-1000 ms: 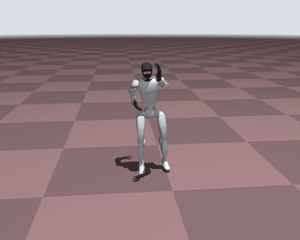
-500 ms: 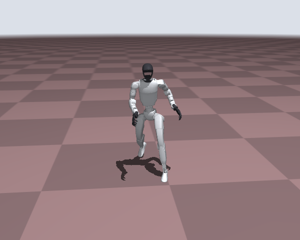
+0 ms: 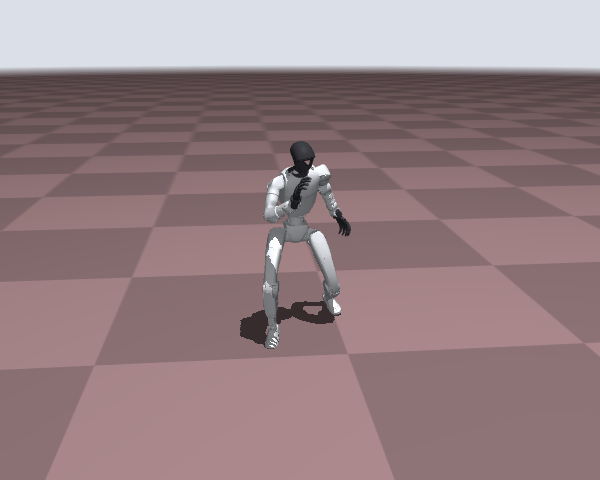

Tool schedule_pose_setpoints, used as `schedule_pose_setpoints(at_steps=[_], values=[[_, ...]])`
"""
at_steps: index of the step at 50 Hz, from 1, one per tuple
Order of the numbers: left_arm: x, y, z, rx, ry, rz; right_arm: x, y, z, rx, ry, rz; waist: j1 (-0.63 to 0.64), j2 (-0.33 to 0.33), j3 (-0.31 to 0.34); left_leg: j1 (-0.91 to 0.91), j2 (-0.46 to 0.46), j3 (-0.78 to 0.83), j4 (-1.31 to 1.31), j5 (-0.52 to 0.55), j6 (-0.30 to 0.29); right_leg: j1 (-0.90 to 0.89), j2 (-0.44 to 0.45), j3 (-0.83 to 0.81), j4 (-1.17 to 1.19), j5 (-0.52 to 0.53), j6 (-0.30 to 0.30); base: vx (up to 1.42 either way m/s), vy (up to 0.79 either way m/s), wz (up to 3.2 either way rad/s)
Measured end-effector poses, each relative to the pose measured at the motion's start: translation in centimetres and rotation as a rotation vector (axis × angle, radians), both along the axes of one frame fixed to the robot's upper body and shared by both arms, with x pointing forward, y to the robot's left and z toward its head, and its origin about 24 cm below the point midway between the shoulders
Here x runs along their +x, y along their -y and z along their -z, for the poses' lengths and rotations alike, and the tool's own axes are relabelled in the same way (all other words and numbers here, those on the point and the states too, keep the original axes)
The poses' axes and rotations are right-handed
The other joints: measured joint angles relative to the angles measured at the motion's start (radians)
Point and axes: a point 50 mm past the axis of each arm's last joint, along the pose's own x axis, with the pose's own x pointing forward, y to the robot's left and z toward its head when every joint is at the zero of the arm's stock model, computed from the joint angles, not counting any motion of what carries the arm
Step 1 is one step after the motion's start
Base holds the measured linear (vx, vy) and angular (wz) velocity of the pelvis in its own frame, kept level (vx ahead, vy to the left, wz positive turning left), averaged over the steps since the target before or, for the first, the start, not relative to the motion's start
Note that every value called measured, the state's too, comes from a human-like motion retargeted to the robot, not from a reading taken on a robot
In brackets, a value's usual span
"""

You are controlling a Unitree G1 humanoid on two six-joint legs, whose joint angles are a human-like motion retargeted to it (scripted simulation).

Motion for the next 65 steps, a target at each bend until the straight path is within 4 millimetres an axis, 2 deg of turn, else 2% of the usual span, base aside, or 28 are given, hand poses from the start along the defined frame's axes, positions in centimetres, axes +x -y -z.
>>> schedule_pose_setpoints(at_steps=[3, 5, 7, 8, 11, 15, 18, 20, 22, 25, 27, 30, 33, 35, 37, 42, 45, 47, 49, 50, 52, 53, 55, 57, 60, 61, 63, 65], values=[[6.8, 1.5, -2.1, 0.147, 0.167, 0.327, 3.7, 2.5, 8.4, 0.094, -0.367, -0.019, 0.016, -0.035, 0.028, 0.072, -0.009, 0.031, -0.153, 0.024, -0.015, 0.033, 0.030, -0.004, -0.099, 0.039, 0.039, -0.01, -0.06, -0.34], [9.3, 2.0, -4.0, 0.238, 0.270, 0.465, 3.7, 4.2, 13.8, 0.221, -0.506, 0.002, -0.028, -0.053, 0.053, 0.129, -0.033, 0.016, -0.256, 0.078, -0.022, 0.120, -0.010, -0.039, -0.158, 0.032, 0.086, 0.07, -0.04, 0.85], [11.7, 2.5, -6.1, 0.270, 0.417, 0.463, 3.2, 5.0, 17.1, 0.284, -0.612, 0.007, -0.044, -0.061, 0.039, 0.105, -0.049, 0.006, -0.334, 0.169, -0.069, 0.144, -0.013, -0.056, -0.263, 0.078, 0.099, -0.03, -0.01, 0.67], [12.8, 2.8, -7.1, 0.259, 0.493, 0.455, 2.8, 5.0, 18.5, 0.270, -0.685, -0.025, -0.050, -0.065, 0.030, 0.108, -0.059, 0.004, -0.400, 0.206, -0.081, 0.150, -0.015, -0.063, -0.312, 0.108, 0.094, -0.05, 0.00, 0.76], [14.7, 3.6, -10.1, 0.217, 0.679, 0.467, 1.5, 6.8, 21.3, 0.310, -0.725, 0.120, -0.101, -0.076, 0.044, 0.222, -0.107, -0.021, -0.688, 0.331, -0.131, 0.267, -0.063, -0.117, -0.473, 0.132, 0.117, -0.02, 0.01, 1.13], [15.8, 4.5, -13.1, 0.173, 0.846, 0.517, 0.4, 7.9, 24.1, 0.287, -0.826, 0.203, -0.121, -0.063, 0.009, 0.248, -0.134, -0.038, -0.878, 0.436, -0.159, 0.310, -0.095, -0.160, -0.608, 0.195, 0.149, -0.06, 0.07, 0.71], [15.4, 4.6, -13.7, 0.136, 0.884, 0.497, 0.1, 8.7, 25.2, 0.290, -0.870, 0.229, -0.103, -0.037, 0.001, 0.255, -0.132, -0.029, -0.918, 0.438, -0.159, 0.318, -0.081, -0.165, -0.665, 0.226, 0.172, -0.08, 0.11, -0.08], [14.4, 4.3, -13.2, 0.129, 0.855, 0.479, 0.2, 9.3, 25.5, 0.268, -0.888, 0.253, -0.095, -0.021, 0.001, 0.238, -0.124, -0.019, -0.886, 0.409, -0.156, 0.318, -0.067, -0.166, -0.685, 0.237, 0.174, -0.07, 0.10, -0.33], [13.2, 3.7, -11.9, 0.131, 0.779, 0.466, 0.6, 10.0, 26.0, 0.236, -0.908, 0.311, -0.089, -0.016, 0.012, 0.255, -0.122, -0.006, -0.904, 0.407, -0.159, 0.321, -0.054, -0.160, -0.700, 0.253, 0.174, -0.04, 0.10, -0.32], [10.2, 2.4, -9.4, 0.155, 0.590, 0.508, 0.3, 11.1, 27.8, 0.224, -0.969, 0.388, -0.100, -0.019, 0.023, 0.265, -0.132, -0.001, -0.888, 0.409, -0.165, 0.343, -0.058, -0.154, -0.716, 0.262, 0.174, 0.03, 0.10, -0.08], [8.0, 1.6, -8.2, 0.167, 0.477, 0.560, -0.7, 11.9, 29.5, 0.263, -1.033, 0.413, -0.108, -0.020, 0.018, 0.280, -0.135, 0.004, -0.908, 0.418, -0.167, 0.358, -0.057, -0.157, -0.737, 0.268, 0.174, 0.07, 0.08, 0.00], [5.7, 0.9, -8.0, 0.169, 0.397, 0.621, -2.9, 13.2, 32.0, 0.340, -1.135, 0.444, -0.120, -0.015, 0.007, 0.299, -0.133, 0.011, -0.953, 0.434, -0.173, 0.370, -0.051, -0.161, -0.767, 0.276, 0.174, 0.07, 0.07, 0.00], [5.9, 1.1, -8.5, 0.164, 0.419, 0.653, -5.3, 14.4, 34.8, 0.407, -1.265, 0.484, -0.149, -0.010, 0.013, 0.274, -0.127, 0.005, -0.908, 0.413, -0.174, 0.358, -0.028, -0.116, -0.747, 0.215, 0.174, 0.02, 0.02, 0.00], [7.7, 1.6, -9.0, 0.171, 0.468, 0.675, -6.8, 15.1, 36.7, 0.478, -1.366, 0.496, -0.176, -0.006, 0.029, 0.214, -0.117, -0.011, -0.796, 0.370, -0.173, 0.323, 0.010, -0.040, -0.692, 0.160, 0.174, -0.01, -0.03, 0.00], [10.7, 2.6, -9.7, 0.195, 0.550, 0.689, -8.3, 15.5, 38.7, 0.575, -1.472, 0.491, -0.206, -0.007, 0.058, 0.127, -0.109, -0.033, -0.611, 0.306, -0.164, 0.276, 0.056, 0.052, -0.610, 0.143, 0.174, -0.01, -0.03, 0.01], [20.9, 7.4, -12.9, 0.250, 0.825, 0.620, -12.0, 15.2, 44.2, 0.769, -1.746, 0.495, -0.283, -0.020, 0.131, -0.033, -0.089, -0.066, -0.125, 0.068, -0.090, 0.113, 0.035, 0.108, -0.209, 0.005, 0.121, 0.02, 0.01, -0.05], [28.0, 10.1, -18.3, 0.282, 1.045, 0.473, -14.7, 14.8, 48.4, 0.644, -2.048, 0.557, -0.325, -0.053, 0.128, 0.008, -0.061, -0.043, -0.016, -0.050, -0.052, 0.063, 0.041, 0.133, -0.028, -0.072, 0.114, 0.18, 0.05, -0.54], [31.3, 11.0, -24.1, 0.279, 1.253, 0.375, -17.0, 15.0, 49.6, 0.499, -2.204, 0.557, -0.379, -0.073, 0.078, 0.066, -0.049, 0.005, -0.070, -0.015, -0.064, 0.093, 0.053, 0.131, -0.052, -0.055, 0.124, 0.28, 0.05, -0.66], [33.2, 11.7, -31.0, 0.275, 1.483, 0.317, -19.0, 15.8, 49.1, 0.424, -2.279, 0.505, -0.446, -0.091, 0.021, 0.155, -0.070, 0.056, -0.234, 0.124, -0.080, 0.182, 0.063, 0.123, -0.202, 0.035, 0.155, 0.29, 0.04, -0.55], [33.7, 12.1, -34.4, 0.279, 1.591, 0.305, -19.8, 16.4, 48.5, 0.400, -2.307, 0.468, -0.481, -0.098, -0.008, 0.205, -0.090, 0.077, -0.339, 0.226, -0.087, 0.244, 0.068, 0.121, -0.314, 0.102, 0.173, 0.25, -0.02, -0.58], [33.7, 12.7, -40.0, 0.362, 1.746, 0.373, -22.6, 17.7, 47.4, 0.349, -2.410, 0.430, -0.518, -0.090, -0.081, 0.248, -0.104, 0.115, -0.517, 0.537, -0.126, 0.400, 0.115, 0.093, -0.659, 0.330, 0.174, 0.20, -0.15, -0.75], [33.5, 13.1, -42.4, 0.430, 1.803, 0.436, -24.6, 18.3, 47.0, 0.323, -2.483, 0.435, -0.523, -0.087, -0.118, 0.253, -0.113, 0.132, -0.580, 0.698, -0.164, 0.486, 0.137, 0.067, -0.838, 0.455, 0.174, 0.13, -0.27, -1.05], [33.0, 13.9, -47.1, 0.561, 1.892, 0.552, -29.1, 19.3, 46.7, 0.283, -2.648, 0.496, -0.472, -0.090, -0.178, 0.270, -0.156, 0.127, -0.725, 0.931, -0.274, 0.607, 0.192, 0.006, -1.053, 0.591, 0.174, 0.02, -0.33, -1.55], [32.2, 14.7, -51.9, 0.682, 1.962, 0.623, -33.3, 19.3, 46.7, 0.247, -2.813, 0.531, -0.381, -0.099, -0.228, 0.221, -0.238, 0.123, -0.823, 0.945, -0.288, 0.660, 0.209, 0.004, -1.077, 0.566, 0.174, -0.12, -0.08, -1.76], [30.1, 15.6, -58.6, 0.873, 2.050, 0.645, -37.7, 17.3, 47.4, 0.135, -3.064, 0.415, -0.241, -0.098, -0.260, 0.105, -0.207, 0.179, -0.877, 0.865, -0.287, 0.759, 0.251, 0.072, -0.979, 0.496, 0.174, -0.04, -0.03, -1.55], [29.0, 15.2, -60.6, 0.984, 2.060, 0.654, -38.3, 16.5, 47.8, -0.054, 3.105, -0.310, -0.215, -0.095, -0.255, 0.049, -0.187, 0.223, -0.848, 0.801, -0.261, 0.794, 0.248, 0.093, -0.939, 0.481, 0.174, -0.03, 0.14, -1.56], [27.0, 14.1, -63.3, 1.095, 2.087, 0.634, -39.2, 15.8, 48.2, 0.100, 3.002, -0.182, -0.146, -0.100, -0.271, -0.016, -0.173, 0.293, -0.928, 0.741, -0.221, 0.839, 0.220, 0.125, -0.865, 0.463, 0.174, -0.07, 0.19, -1.81], [25.2, 12.5, -64.9, 1.192, 2.096, 0.625, -39.5, 15.6, 48.5, 0.214, 2.923, -0.115, -0.084, -0.109, -0.288, -0.058, -0.154, 0.362, -1.039, 0.698, -0.215, 0.890, 0.183, 0.155, -0.832, 0.442, 0.174, -0.06, 0.12, -2.14]])
